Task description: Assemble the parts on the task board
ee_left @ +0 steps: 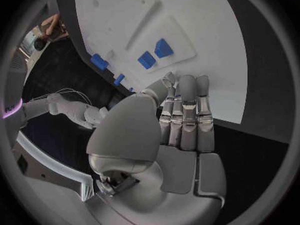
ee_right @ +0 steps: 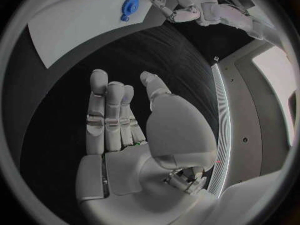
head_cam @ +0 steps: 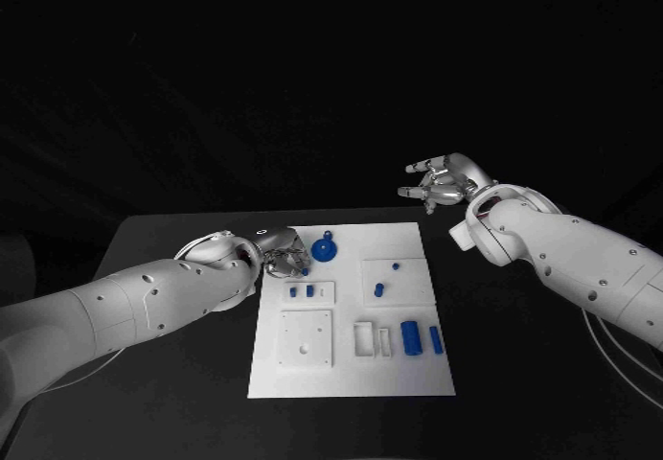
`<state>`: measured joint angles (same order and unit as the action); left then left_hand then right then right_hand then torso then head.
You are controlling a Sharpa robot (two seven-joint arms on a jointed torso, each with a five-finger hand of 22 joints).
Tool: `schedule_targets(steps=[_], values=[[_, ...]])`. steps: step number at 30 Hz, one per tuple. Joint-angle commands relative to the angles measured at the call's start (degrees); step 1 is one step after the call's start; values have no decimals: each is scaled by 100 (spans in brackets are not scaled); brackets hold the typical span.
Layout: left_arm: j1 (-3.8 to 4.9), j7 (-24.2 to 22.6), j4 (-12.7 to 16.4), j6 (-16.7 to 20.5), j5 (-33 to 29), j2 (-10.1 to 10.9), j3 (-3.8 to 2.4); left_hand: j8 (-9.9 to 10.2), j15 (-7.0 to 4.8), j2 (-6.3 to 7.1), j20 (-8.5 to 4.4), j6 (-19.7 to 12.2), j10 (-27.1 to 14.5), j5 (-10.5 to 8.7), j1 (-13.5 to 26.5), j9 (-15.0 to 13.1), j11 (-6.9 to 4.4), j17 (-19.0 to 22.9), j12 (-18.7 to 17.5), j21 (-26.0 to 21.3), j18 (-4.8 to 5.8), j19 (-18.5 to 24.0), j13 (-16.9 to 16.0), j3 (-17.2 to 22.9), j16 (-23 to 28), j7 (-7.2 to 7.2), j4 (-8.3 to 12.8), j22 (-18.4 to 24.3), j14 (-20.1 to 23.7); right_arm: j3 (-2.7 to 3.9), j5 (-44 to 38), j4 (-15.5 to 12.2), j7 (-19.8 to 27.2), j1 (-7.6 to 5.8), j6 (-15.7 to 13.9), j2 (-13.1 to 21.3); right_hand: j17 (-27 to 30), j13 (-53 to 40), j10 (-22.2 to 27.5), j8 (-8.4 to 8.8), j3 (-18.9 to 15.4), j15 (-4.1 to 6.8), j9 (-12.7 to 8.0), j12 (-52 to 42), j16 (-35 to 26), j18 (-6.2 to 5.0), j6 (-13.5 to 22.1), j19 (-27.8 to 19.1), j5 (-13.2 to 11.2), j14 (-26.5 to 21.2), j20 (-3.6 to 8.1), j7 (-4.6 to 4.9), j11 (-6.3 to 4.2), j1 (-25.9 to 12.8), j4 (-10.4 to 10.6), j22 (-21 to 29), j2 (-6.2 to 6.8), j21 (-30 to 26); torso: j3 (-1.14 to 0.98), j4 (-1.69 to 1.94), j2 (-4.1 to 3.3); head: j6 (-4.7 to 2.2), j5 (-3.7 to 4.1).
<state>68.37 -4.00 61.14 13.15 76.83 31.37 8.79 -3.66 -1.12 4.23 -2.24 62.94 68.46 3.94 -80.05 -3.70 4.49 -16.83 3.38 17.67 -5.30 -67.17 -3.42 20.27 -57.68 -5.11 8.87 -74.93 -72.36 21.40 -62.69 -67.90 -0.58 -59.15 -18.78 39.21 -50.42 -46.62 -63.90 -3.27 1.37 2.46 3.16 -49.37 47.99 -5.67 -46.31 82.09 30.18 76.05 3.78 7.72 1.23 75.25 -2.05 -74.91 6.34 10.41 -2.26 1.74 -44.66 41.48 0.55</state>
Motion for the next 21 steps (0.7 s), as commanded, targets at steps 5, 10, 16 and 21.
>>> schedule_targets(steps=[5, 10, 16, 21], values=[[-3, -29, 9, 36, -23, 28, -1, 8, 26, 81, 25, -27, -44, 3, -26, 6, 11, 21, -1, -5, -59, 1, 5, 53, -11, -16, 4, -131, 27, 3, 7, 6, 53, 3, 52, -2, 3, -2, 26, 12, 22, 19, 3, -26, 17, -72, 0, 27, 37, -13, -8, 0, -6, -59, -12, -102, 2, 1, 1, -1, 3, 5, -2], [-3, -12, 12, 32, -13, 63, -1, 7, 24, 88, 22, -22, -49, 25, -53, 6, 15, 32, 0, 54, -67, 32, 5, 82, -19, -22, 20, -134, 29, 3, 7, 11, 55, 6, 52, 7, 3, -2, 26, 12, 22, 19, 3, -26, 17, -72, 0, 27, 37, -13, -8, 0, -6, -59, -12, -102, 2, 1, 1, 1, 1, 3, 4], [-3, 8, -1, 63, -6, 110, -2, 8, 24, 95, 22, -44, -53, 44, -88, 6, 19, 51, 0, 202, -83, 95, 5, 125, -25, -39, 50, -134, 35, 3, 7, 14, 56, 11, 56, 16, 2, -1, 28, 10, 23, 19, 4, -25, 15, -71, -25, 27, 35, -14, -8, -2, -8, -57, -20, -102, -2, -1, 3, 1, 1, 2, 2], [-3, -8, 2, 150, -65, 188, -15, 10, 31, 117, 32, -58, -65, 49, -89, 7, 26, 88, 0, 229, -79, 161, 5, 141, 54, -53, 59, -126, 112, 3, 21, 16, 100, 22, 121, 33, 13, 357, -18, 2, 122, 47, 18, 356, 4, -58, -499, 20, -63, -14, 11, -43, -51, -54, -153, -104, -71, -7, 4, -2, -2, -31, 27]])
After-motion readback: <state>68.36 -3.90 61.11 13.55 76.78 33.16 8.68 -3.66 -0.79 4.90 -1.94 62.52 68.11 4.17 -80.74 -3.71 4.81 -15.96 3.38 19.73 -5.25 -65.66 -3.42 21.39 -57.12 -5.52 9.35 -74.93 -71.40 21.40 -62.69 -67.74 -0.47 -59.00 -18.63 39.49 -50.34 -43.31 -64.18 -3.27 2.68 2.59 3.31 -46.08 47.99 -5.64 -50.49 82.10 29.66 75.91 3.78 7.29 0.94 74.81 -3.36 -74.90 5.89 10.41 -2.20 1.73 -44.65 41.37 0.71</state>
